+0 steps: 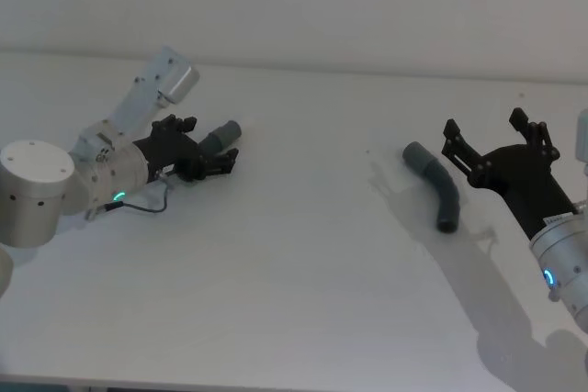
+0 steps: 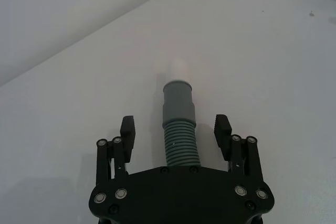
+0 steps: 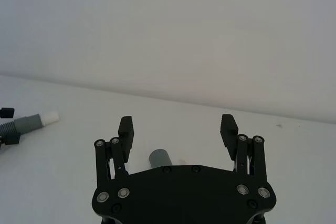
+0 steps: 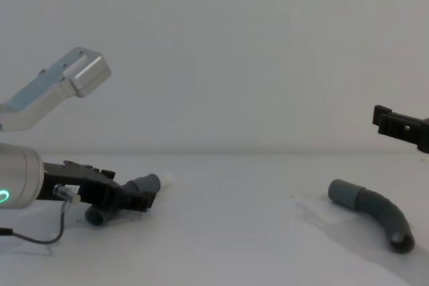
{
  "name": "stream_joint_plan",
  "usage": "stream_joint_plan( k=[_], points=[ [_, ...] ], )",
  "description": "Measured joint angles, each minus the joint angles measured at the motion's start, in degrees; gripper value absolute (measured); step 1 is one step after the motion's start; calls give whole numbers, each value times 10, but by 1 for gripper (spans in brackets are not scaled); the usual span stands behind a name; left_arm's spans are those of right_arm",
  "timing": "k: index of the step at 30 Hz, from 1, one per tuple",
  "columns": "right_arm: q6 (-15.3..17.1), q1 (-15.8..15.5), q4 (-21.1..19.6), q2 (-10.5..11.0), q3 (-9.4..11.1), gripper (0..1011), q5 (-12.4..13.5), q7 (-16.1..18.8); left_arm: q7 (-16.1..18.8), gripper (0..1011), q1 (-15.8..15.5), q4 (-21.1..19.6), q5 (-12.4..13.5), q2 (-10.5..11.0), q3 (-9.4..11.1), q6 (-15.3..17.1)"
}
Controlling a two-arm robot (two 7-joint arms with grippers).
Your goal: Use both hands to pick up one end of the pipe from the table, align the ends, and insert them.
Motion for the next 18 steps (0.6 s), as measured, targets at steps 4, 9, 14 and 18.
stream_joint_plan(
  k=[4, 9, 14, 18],
  points=[
    [0, 0, 0, 0, 0, 1004, 0, 0, -1, 860, 0, 0, 1, 0, 0, 2],
    [0, 0, 0, 0, 0, 1004, 0, 0, -2, 746, 0, 1, 1, 0, 0, 3],
    [0, 0, 0, 0, 0, 1004, 0, 0, -3, 554, -1, 1, 1, 0, -1, 4],
    [0, 0, 0, 0, 0, 1004, 0, 0, -3, 427, -1, 1, 2, 0, -1, 4]
  ],
)
